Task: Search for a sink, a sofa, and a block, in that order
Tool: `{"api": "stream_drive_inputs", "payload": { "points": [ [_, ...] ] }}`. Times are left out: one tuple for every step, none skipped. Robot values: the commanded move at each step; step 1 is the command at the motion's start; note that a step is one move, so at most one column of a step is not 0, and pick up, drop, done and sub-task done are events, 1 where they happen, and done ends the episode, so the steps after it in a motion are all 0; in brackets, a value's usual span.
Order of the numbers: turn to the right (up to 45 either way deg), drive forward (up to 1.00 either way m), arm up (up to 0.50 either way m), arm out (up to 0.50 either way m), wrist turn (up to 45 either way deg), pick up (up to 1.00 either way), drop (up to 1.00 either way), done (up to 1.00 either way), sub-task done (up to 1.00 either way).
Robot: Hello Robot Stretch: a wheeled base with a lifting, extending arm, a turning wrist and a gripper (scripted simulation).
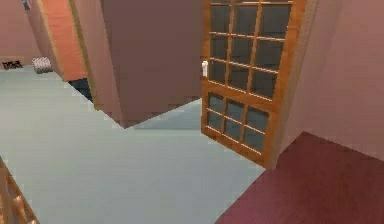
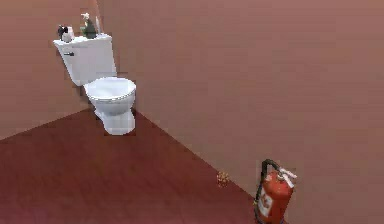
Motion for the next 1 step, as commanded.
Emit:
{"api": "stream_drive_inputs", "payload": {
  "points": [
    [0.0, 0.4, 0.0, 0.0, 0.0, 0.0, 0.0, 0.0, 0.0]
  ]
}}
